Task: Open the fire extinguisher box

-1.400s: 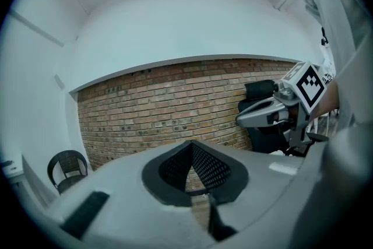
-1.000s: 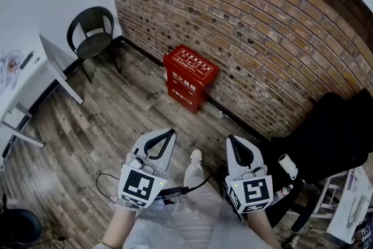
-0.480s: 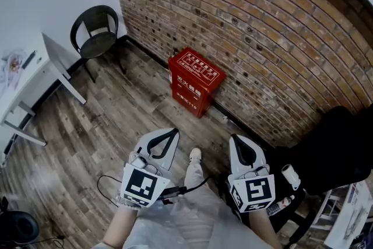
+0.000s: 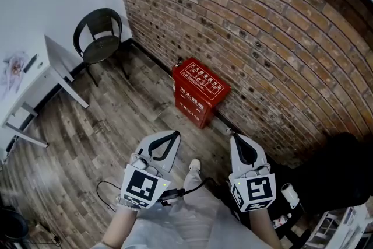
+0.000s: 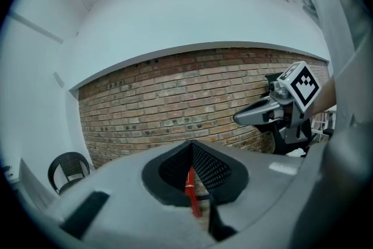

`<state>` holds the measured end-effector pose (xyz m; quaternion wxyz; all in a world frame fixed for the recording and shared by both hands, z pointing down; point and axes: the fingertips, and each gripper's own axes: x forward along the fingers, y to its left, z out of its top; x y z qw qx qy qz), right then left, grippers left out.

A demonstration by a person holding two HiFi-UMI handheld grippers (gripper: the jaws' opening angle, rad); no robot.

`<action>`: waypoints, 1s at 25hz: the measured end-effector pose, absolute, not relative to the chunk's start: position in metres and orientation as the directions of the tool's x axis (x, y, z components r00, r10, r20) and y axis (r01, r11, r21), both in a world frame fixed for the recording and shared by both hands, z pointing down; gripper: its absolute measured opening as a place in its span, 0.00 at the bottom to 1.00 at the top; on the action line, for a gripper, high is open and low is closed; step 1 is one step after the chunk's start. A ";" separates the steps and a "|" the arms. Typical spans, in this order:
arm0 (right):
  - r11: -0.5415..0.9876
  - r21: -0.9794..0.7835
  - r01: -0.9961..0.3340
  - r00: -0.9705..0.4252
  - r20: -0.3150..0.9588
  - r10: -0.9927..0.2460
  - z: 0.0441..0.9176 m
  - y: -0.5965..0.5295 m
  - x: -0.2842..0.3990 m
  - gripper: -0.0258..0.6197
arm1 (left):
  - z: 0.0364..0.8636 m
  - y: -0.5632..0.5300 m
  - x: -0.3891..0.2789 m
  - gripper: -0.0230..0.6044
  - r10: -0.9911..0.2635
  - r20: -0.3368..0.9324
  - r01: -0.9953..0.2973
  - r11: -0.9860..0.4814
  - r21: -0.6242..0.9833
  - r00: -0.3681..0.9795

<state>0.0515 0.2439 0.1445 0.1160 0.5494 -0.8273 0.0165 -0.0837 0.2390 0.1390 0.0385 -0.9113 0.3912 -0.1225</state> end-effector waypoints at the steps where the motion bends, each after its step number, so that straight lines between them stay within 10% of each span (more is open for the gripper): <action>1: 0.397 0.097 -0.913 -0.370 0.212 -0.904 0.145 0.235 0.054 0.05 | 0.139 0.231 -0.081 0.04 -0.722 0.193 -0.704 -0.691 -0.161 0.665; 25: 0.442 0.098 -0.892 -0.407 0.253 -0.878 0.157 0.056 0.106 0.05 | 0.150 0.058 -0.030 0.04 -0.743 0.229 -0.741 -0.662 -0.115 0.628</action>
